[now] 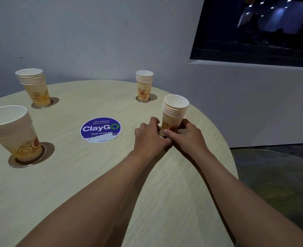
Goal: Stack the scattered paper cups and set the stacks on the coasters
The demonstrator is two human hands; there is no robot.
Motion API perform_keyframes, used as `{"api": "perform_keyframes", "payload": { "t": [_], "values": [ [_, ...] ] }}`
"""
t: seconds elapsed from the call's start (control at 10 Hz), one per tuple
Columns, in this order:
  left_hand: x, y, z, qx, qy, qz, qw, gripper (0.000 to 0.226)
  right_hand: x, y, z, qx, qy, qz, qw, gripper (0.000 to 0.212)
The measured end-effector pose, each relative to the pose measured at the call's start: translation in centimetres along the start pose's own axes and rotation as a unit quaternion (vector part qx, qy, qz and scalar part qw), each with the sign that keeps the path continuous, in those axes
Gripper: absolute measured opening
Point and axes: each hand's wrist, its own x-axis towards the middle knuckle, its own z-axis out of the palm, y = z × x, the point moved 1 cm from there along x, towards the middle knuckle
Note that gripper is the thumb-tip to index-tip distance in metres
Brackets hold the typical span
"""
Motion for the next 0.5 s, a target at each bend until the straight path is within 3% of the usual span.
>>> {"api": "perform_keyframes", "payload": {
  "t": [0.3, 0.5],
  "values": [
    [-0.3, 0.2, -0.3, 0.008, -0.009, 0.006, 1.0, 0.06, 0.0, 0.2, 0.3, 0.01, -0.001, 0.009, 1.0, 0.073],
    [-1.3, -0.4, -1.6, -0.04, -0.041, 0.004, 0.998, 0.072, 0.0, 0.5, -0.5, 0.06, 0.011, 0.021, 0.998, 0.101]
  ]
}}
